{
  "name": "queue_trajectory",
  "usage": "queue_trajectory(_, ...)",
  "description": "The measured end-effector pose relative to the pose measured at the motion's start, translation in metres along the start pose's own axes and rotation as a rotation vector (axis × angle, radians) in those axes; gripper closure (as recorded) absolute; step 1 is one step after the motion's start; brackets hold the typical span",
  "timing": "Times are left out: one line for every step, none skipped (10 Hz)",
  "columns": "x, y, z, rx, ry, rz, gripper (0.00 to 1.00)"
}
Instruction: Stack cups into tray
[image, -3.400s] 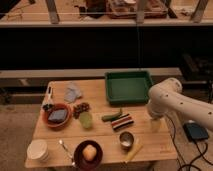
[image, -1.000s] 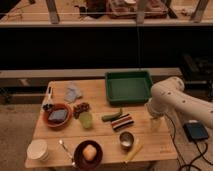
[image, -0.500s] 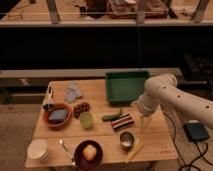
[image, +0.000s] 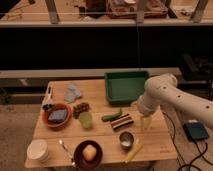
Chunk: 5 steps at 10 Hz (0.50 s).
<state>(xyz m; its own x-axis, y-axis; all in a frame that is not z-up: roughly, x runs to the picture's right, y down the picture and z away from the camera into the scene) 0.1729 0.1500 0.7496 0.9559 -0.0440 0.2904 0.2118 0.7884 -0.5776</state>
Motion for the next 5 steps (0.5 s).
queue_trajectory(-0.01,0.007,0.008,-0.005,-0.011,0.011,0.2)
queue_trajectory(-0.021,0.013,0.016,-0.005,-0.018,0.03,0.2)
queue_trajectory(-0.032,0.02,0.03,-0.008,-0.025,0.057,0.2)
queue_trajectory(-0.038,0.021,0.038,-0.01,-0.032,0.082,0.2)
queue_trajectory(-0.04,0.021,0.044,-0.008,-0.03,0.098,0.2)
